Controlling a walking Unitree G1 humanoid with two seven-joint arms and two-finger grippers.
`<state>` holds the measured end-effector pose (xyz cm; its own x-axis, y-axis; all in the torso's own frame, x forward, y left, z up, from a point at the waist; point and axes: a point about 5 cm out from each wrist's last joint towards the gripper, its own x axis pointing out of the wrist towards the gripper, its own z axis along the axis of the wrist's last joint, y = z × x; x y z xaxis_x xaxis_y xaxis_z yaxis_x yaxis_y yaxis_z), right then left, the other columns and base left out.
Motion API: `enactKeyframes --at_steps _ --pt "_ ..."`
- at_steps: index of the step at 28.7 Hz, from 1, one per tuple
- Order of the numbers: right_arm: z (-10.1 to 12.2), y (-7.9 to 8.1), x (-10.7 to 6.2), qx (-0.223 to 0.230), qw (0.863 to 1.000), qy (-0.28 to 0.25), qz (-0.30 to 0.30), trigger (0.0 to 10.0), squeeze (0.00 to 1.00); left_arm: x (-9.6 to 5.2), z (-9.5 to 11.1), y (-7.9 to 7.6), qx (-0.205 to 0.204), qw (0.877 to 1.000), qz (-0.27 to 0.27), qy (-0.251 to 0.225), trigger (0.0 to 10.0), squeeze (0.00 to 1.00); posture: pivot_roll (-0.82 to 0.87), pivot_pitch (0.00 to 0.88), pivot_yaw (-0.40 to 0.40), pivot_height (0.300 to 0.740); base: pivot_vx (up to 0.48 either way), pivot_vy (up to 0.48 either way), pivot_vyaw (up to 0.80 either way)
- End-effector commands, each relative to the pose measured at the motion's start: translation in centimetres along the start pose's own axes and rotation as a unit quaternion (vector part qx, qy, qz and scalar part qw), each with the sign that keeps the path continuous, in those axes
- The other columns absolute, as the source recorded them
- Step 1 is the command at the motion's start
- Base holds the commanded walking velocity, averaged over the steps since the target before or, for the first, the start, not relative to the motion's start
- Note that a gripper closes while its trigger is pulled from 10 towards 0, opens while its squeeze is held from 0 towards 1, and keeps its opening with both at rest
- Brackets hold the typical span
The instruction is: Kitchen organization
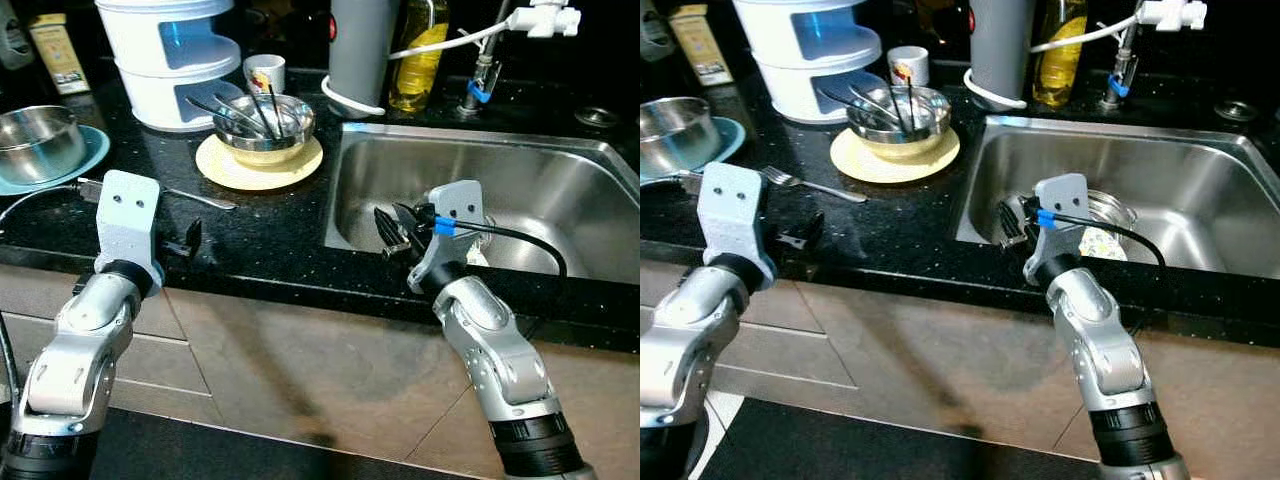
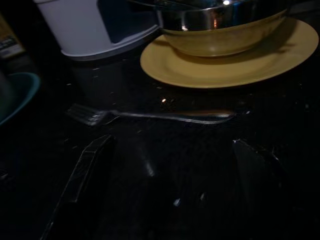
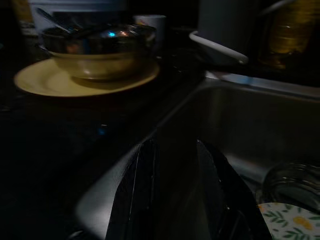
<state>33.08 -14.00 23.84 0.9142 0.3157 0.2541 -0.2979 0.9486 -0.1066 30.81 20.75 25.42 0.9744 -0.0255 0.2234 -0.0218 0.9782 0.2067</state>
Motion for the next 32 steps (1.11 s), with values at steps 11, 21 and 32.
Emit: enactKeyframes --at_steps 11,21,32 --pt "-0.3 0.1 -0.3 -0.002 1.000 0.000 0.000 10.0 0.00 0.0 -0.2 -0.2 -0.001 1.000 -0.007 0.009 10.0 0.00 -0.04 0.154 -0.023 0.740 0.298 0.000 0.00" --pt "-0.4 -0.1 -0.5 0.002 1.000 0.000 -0.005 10.0 0.00 -0.1 0.1 -0.4 -0.001 1.000 -0.015 0.003 10.0 0.00 -0.04 0.156 -0.020 0.740 0.309 0.000 0.00" --pt "-0.5 -0.2 -0.7 0.003 1.000 0.002 -0.009 10.0 0.00 -0.4 0.2 -1.2 -0.017 1.000 -0.024 0.004 10.0 0.00 -0.04 0.156 -0.019 0.740 0.163 0.000 0.00"
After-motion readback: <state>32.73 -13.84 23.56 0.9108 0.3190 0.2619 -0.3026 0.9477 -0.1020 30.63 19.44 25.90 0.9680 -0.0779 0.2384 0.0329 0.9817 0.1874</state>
